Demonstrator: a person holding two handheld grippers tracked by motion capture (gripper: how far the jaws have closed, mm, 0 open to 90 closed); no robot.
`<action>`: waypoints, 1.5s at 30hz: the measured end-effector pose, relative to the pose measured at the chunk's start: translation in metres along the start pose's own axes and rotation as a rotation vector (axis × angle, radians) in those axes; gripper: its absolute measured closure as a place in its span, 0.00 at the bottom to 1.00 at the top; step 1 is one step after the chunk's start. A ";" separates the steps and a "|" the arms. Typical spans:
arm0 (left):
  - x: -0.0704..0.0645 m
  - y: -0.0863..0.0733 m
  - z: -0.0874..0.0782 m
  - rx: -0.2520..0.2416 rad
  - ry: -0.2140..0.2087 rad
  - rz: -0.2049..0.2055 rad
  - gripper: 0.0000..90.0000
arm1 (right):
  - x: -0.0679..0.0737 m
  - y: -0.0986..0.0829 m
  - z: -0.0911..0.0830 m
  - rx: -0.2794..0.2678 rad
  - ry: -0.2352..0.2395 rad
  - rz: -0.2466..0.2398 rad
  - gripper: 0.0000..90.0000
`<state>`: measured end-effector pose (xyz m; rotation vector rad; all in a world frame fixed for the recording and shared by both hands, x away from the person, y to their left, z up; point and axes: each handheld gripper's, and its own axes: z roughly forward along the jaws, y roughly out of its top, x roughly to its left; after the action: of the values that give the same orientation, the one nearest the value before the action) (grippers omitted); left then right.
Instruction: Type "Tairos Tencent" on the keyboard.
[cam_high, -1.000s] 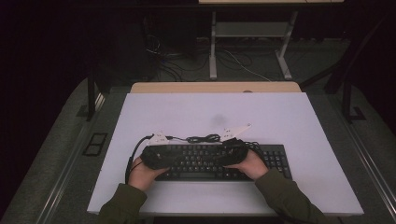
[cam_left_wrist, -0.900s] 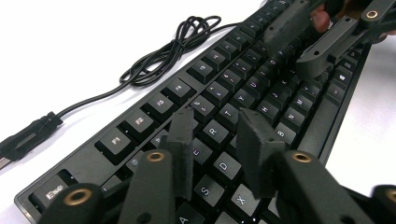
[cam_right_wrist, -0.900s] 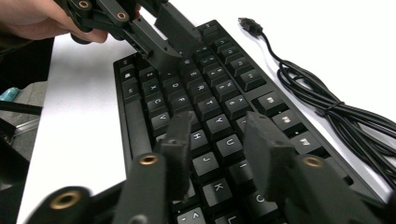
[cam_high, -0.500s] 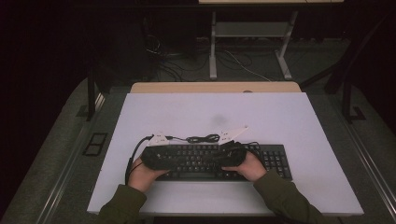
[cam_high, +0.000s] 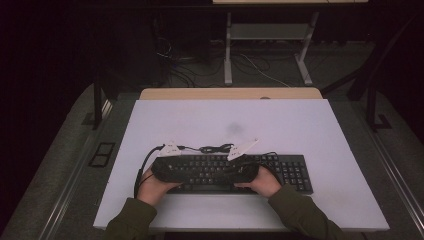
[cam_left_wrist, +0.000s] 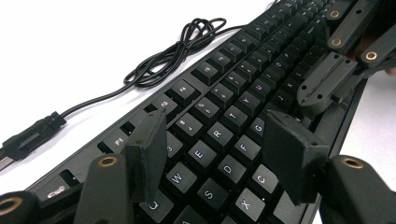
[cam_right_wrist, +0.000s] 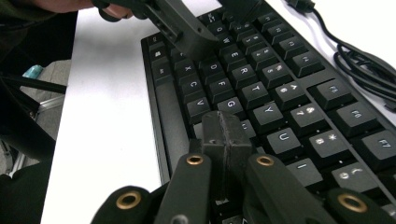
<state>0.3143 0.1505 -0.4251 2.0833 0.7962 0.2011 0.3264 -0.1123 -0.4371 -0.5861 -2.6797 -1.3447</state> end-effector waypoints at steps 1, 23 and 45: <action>0.000 0.000 0.000 -0.002 0.001 0.000 0.44 | 0.000 0.000 0.000 0.005 0.000 -0.004 0.99; 0.001 -0.001 0.002 -0.011 0.011 -0.002 0.35 | 0.002 -0.001 0.006 0.050 -0.015 -0.013 0.99; 0.001 -0.001 0.001 -0.011 0.017 0.002 0.35 | -0.002 0.001 -0.002 0.018 -0.018 -0.004 0.97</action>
<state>0.3151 0.1501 -0.4264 2.0743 0.8011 0.2239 0.3279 -0.1139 -0.4358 -0.5936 -2.7059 -1.3213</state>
